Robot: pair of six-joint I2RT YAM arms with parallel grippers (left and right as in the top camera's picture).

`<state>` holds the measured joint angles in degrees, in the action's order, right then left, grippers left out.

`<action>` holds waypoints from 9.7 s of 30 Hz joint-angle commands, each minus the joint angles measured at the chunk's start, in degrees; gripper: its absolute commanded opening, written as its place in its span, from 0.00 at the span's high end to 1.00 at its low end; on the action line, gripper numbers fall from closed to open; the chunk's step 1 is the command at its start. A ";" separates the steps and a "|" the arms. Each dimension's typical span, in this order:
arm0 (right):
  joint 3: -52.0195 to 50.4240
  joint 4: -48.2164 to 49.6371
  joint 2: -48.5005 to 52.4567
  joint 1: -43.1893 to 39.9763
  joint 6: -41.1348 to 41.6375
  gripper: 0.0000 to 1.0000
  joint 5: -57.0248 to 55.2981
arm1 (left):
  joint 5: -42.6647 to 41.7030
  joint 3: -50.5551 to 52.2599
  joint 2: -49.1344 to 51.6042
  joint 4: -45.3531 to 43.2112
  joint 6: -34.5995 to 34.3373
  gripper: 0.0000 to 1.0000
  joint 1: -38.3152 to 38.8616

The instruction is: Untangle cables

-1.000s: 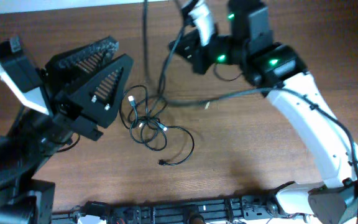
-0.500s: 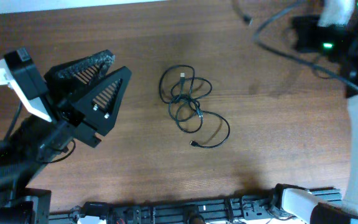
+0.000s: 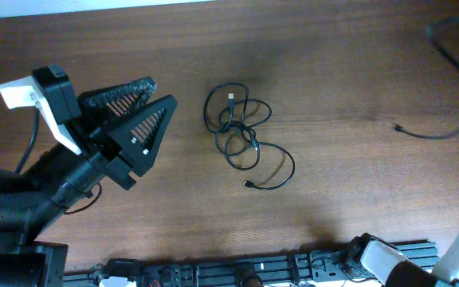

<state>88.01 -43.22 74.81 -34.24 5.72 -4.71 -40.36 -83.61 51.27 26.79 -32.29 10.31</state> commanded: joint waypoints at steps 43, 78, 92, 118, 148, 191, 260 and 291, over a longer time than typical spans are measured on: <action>0.68 -11.17 17.57 12.66 -8.72 0.01 34.32 | -10.36 -0.87 -0.02 2.67 2.64 0.47 -0.35; -27.04 -0.66 17.62 61.61 -0.83 0.53 24.87 | -11.72 -0.87 -0.04 5.75 2.60 0.48 -0.35; -26.18 4.31 17.53 61.20 1.05 0.96 24.94 | -13.03 -0.87 -0.02 5.75 2.62 0.48 -0.35; 36.61 -18.29 17.27 58.58 7.08 0.96 24.55 | 2.38 -0.81 0.42 32.06 25.86 0.43 -0.35; 44.13 -7.30 17.27 58.58 26.32 0.96 39.23 | -7.54 -0.74 22.12 29.40 57.59 0.45 11.08; 44.13 -1.53 17.29 56.68 34.01 0.96 43.91 | -0.76 -0.76 23.76 22.95 45.03 1.00 11.02; 43.43 -31.04 27.91 65.35 -36.33 0.96 44.98 | -1.84 -0.76 5.62 -1.97 -15.89 1.00 -2.71; 43.43 -36.92 27.91 36.22 -3.26 0.96 11.50 | -1.86 -0.79 3.06 -12.87 -15.93 1.00 -11.80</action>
<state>131.35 -79.61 102.61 5.41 1.54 10.76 -41.87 -84.01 57.08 16.71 -47.88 3.49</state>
